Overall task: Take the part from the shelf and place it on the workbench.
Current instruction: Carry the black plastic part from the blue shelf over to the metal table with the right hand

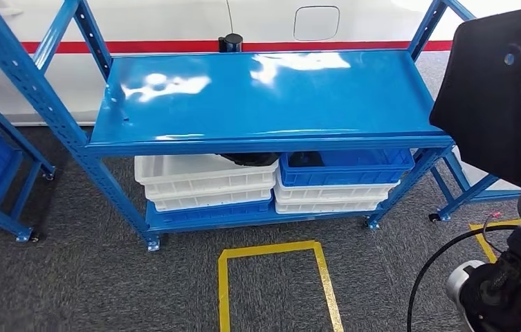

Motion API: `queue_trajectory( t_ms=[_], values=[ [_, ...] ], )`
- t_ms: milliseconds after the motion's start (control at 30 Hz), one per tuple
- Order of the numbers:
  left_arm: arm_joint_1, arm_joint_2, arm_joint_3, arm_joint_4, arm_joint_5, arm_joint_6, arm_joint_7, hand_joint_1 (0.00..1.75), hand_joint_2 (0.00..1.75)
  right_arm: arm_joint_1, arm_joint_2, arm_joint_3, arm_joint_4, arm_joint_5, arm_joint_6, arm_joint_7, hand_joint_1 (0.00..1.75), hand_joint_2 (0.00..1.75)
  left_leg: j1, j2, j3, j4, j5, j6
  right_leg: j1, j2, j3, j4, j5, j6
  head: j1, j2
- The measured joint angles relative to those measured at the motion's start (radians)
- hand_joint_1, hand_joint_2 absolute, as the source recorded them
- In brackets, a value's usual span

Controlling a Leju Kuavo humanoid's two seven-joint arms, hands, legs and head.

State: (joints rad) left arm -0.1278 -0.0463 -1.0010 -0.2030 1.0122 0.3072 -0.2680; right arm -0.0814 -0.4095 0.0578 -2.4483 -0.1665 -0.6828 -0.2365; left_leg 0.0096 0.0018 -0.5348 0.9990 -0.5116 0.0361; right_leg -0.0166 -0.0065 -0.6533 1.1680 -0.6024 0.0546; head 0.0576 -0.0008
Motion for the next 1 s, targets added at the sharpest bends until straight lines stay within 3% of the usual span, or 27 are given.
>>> queue_trajectory(
  t_ms=[33, 67, 100, 133, 200, 233, 300, 367, 400, 433, 500, 567, 600, 633, 700, 767, 800, 867, 900, 933, 1000],
  values=[
    [0.0, 0.003, 0.0, 0.0, -0.002, 0.002, 0.006, 0.0, 1.75, 0.004, 0.011, 0.003, 0.012, -0.043, 0.0, -0.031, 1.75, 1.75, -0.003, 0.001, -0.014, 0.0, 0.01, 0.002, 0.0, 0.0, -0.002, 0.057, -0.026, 0.0, 0.006, 0.0],
    [0.0, 0.006, 0.0, 0.0, -0.005, 0.002, 0.015, 0.0, 1.75, 0.013, 0.022, 0.007, 0.024, -0.087, 0.0, -0.062, 1.75, 1.75, -0.006, 0.001, -0.028, 0.001, 0.019, 0.003, 0.0, 0.0, 0.004, 0.092, -0.028, -0.002, 0.009, 0.0],
    [0.0, 0.009, 0.0, 0.0, -0.01, 0.0, 0.027, 0.0, 1.75, 0.026, 0.035, 0.01, 0.037, -0.13, 0.0, -0.095, 1.75, 1.75, -0.01, 0.002, -0.041, 0.001, 0.027, 0.003, 0.001, 0.0, 0.02, 0.096, -0.008, -0.006, 0.012, 0.0],
    [0.0, 0.013, 0.0, 0.0, -0.016, -0.004, 0.042, 0.0, 1.75, 0.044, 0.05, 0.013, 0.049, -0.17, 0.0, -0.128, 1.75, 1.75, -0.013, 0.003, -0.052, 0.001, 0.037, 0.003, 0.002, 0.0, 0.05, 0.065, 0.022, -0.012, 0.014, 0.0],
    [0.0, 0.021, -0.001, 0.0, -0.033, -0.02, 0.071, 0.0, 1.75, 0.094, 0.082, 0.014, 0.07, -0.224, 0.0, -0.194, 1.75, 1.75, -0.017, 0.003, -0.067, 0.001, 0.051, -0.001, 0.009, -0.001, 0.138, -0.069, 0.062, -0.032, 0.012, 0.0],
    [0.0, 0.026, -0.003, 0.0, -0.043, -0.03, 0.08, 0.0, 1.75, 0.128, 0.099, 0.01, 0.077, -0.237, 0.0, -0.227, 1.75, 1.75, -0.018, 0.002, -0.071, 0.001, 0.058, -0.004, 0.013, -0.003, 0.178, -0.136, 0.063, -0.042, 0.009, 0.0],
    [0.0, 0.039, -0.01, 0.0, -0.059, -0.048, 0.081, 0.0, 1.75, 0.2, 0.138, -0.01, 0.086, -0.248, 0.0, -0.29, 1.75, 1.75, -0.015, 0.001, -0.08, 0.0, 0.072, -0.016, 0.021, -0.006, 0.212, -0.208, 0.051, -0.055, 0.002, 0.0],
    [0.001, 0.052, -0.016, 0.0, -0.065, -0.062, 0.066, 0.0, 1.75, 0.262, 0.172, -0.037, 0.085, -0.264, 0.0, -0.336, 1.75, 1.75, -0.013, -0.001, -0.089, 0.002, 0.077, -0.029, 0.02, -0.007, 0.211, -0.231, 0.057, -0.06, -0.003, 0.0],
    [0.001, 0.057, -0.018, 0.0, -0.065, -0.066, 0.054, 0.0, 1.75, 0.285, 0.187, -0.051, 0.082, -0.277, 0.0, -0.353, 1.75, 1.75, -0.013, -0.001, -0.098, 0.017, 0.063, -0.035, 0.018, -0.005, 0.212, -0.242, 0.063, -0.063, -0.008, 0.0],
    [0.002, 0.061, -0.02, 0.0, -0.065, -0.069, 0.04, 0.0, 1.75, 0.302, 0.2, -0.063, 0.079, -0.293, 0.0, -0.365, 1.75, 1.75, -0.013, -0.002, -0.114, 0.052, 0.035, -0.041, 0.015, -0.004, 0.211, -0.25, 0.07, -0.066, -0.015, 0.0],
    [0.002, 0.063, -0.023, 0.0, -0.061, -0.077, 0.007, 0.0, 1.75, 0.321, 0.218, -0.085, 0.076, -0.326, 0.0, -0.38, 1.75, 1.75, -0.008, -0.003, -0.161, 0.177, -0.04, -0.05, 0.013, 0.004, 0.204, -0.248, 0.078, -0.069, -0.028, 0.0],
    [0.002, 0.061, -0.026, 0.0, -0.061, -0.091, -0.015, 0.0, 1.75, 0.326, 0.229, -0.1, 0.079, -0.345, 0.0, -0.384, 1.75, 1.75, -0.003, -0.003, -0.191, 0.274, -0.072, -0.057, 0.013, 0.015, 0.196, -0.238, 0.078, -0.069, -0.03, 0.0],
    [0.001, 0.059, -0.027, -0.001, -0.063, -0.098, -0.018, 0.0, 1.75, 0.326, 0.234, -0.105, 0.083, -0.346, 0.0, -0.384, 1.75, 1.75, 0.0, -0.004, -0.181, 0.272, -0.058, -0.06, 0.013, 0.023, 0.193, -0.232, 0.077, -0.067, -0.031, 0.0],
    [0.001, 0.056, -0.029, -0.001, -0.065, -0.104, -0.017, 0.0, 1.75, 0.326, 0.24, -0.109, 0.086, -0.343, 0.0, -0.383, 1.75, 1.75, 0.002, -0.009, -0.155, 0.232, -0.031, -0.061, 0.012, 0.033, 0.191, -0.226, 0.075, -0.065, -0.031, 0.0],
    [0.001, 0.05, -0.033, -0.001, -0.071, -0.112, -0.006, 0.0, 1.75, 0.326, 0.253, -0.115, 0.094, -0.335, 0.0, -0.383, 1.75, 1.75, 0.009, -0.054, -0.079, 0.108, 0.016, -0.059, 0.009, 0.053, 0.183, -0.211, 0.067, -0.056, -0.032, 0.0],
    [0.002, 0.045, -0.035, -0.001, -0.076, -0.117, 0.001, 0.0, 1.75, 0.326, 0.263, -0.119, 0.098, -0.333, 0.0, -0.383, 1.75, 1.75, 0.015, -0.098, -0.039, 0.043, 0.02, -0.054, 0.006, 0.073, 0.173, -0.197, 0.061, -0.045, -0.033, 0.0],
    [0.002, 0.042, -0.037, -0.001, -0.077, -0.119, 0.003, 0.0, 1.75, 0.327, 0.267, -0.121, 0.099, -0.333, 0.0, -0.383, 1.75, 1.75, 0.015, -0.103, -0.035, 0.04, 0.013, -0.049, 0.004, 0.084, 0.166, -0.193, 0.061, -0.039, -0.034, 0.0],
    [0.001, 0.038, -0.041, -0.001, -0.078, -0.121, 0.005, 0.0, 1.75, 0.33, 0.272, -0.128, 0.1, -0.334, 0.0, -0.384, 1.75, 1.75, 0.015, -0.077, -0.036, 0.032, 0.009, -0.038, 0.002, 0.101, 0.157, -0.187, 0.06, -0.028, -0.033, 0.0],
    [0.001, 0.037, -0.043, -0.001, -0.078, -0.122, 0.006, 0.0, 1.75, 0.33, 0.275, -0.132, 0.1, -0.334, 0.0, -0.386, 1.75, 1.75, 0.016, -0.061, -0.037, 0.028, 0.01, -0.032, 0.002, 0.091, 0.147, -0.174, 0.051, -0.022, -0.031, 0.0],
    [0.001, 0.036, -0.044, -0.001, -0.078, -0.123, 0.01, 0.0, 1.75, 0.33, 0.278, -0.137, 0.1, -0.336, 0.0, -0.387, 1.75, 1.75, 0.016, -0.046, -0.037, 0.025, 0.011, -0.026, 0.002, 0.073, 0.13, -0.142, 0.032, -0.017, -0.028, 0.0],
    [0.002, 0.035, -0.048, -0.001, -0.079, -0.124, 0.023, 0.0, 1.75, 0.329, 0.283, -0.143, 0.101, -0.339, 0.0, -0.388, 1.75, 1.75, 0.013, -0.015, -0.038, 0.022, 0.011, -0.019, 0.001, 0.029, 0.071, -0.023, -0.028, -0.008, -0.021, 0.0]
  ],
)
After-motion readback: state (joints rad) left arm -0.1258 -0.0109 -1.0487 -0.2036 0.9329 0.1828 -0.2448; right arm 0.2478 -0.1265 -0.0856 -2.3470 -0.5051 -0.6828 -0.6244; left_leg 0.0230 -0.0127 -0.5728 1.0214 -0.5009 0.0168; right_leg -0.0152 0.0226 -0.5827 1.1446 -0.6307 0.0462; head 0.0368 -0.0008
